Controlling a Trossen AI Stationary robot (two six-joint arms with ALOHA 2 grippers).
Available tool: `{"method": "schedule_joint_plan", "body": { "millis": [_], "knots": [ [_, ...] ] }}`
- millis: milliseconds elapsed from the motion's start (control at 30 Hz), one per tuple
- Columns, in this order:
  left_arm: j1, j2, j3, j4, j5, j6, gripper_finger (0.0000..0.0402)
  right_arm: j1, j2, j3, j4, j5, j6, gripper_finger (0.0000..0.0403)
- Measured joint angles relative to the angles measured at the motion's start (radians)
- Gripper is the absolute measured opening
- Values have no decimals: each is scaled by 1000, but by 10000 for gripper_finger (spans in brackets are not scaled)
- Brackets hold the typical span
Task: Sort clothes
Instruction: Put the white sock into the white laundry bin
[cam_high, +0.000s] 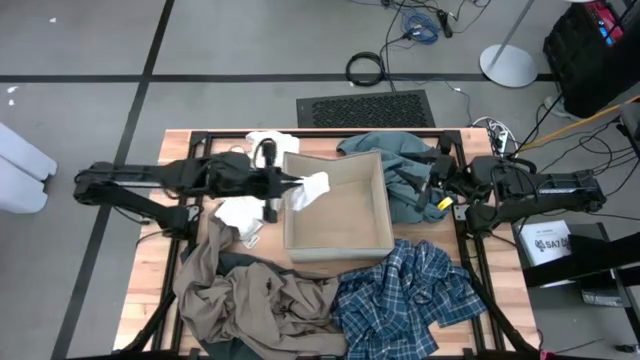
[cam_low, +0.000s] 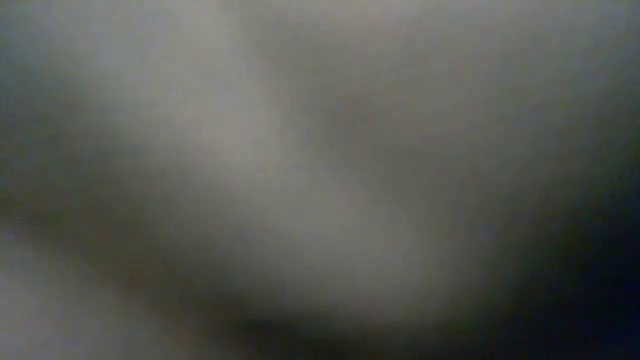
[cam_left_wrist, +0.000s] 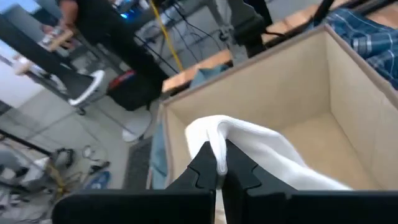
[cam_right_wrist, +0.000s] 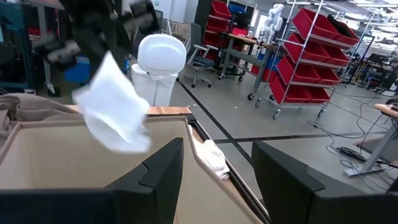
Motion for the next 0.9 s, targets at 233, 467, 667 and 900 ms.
{"method": "schedule_joint_plan", "body": {
  "millis": [233, 467, 667, 900],
  "knots": [
    [60, 103, 0, 3, 117, -73, 5, 0, 5, 0, 4, 0, 0, 180],
    [74, 153, 0, 9, 156, -135, 14, 0, 57, 0, -40, 0, 0, 180],
    [74, 154, 0, 10, 156, -288, 85, 0, 78, 0, -113, 0, 1, 180],
    [74, 151, 86, -118, 96, -339, 173, 0, 78, 0, -134, 0, 1, 180]
  ]
}}
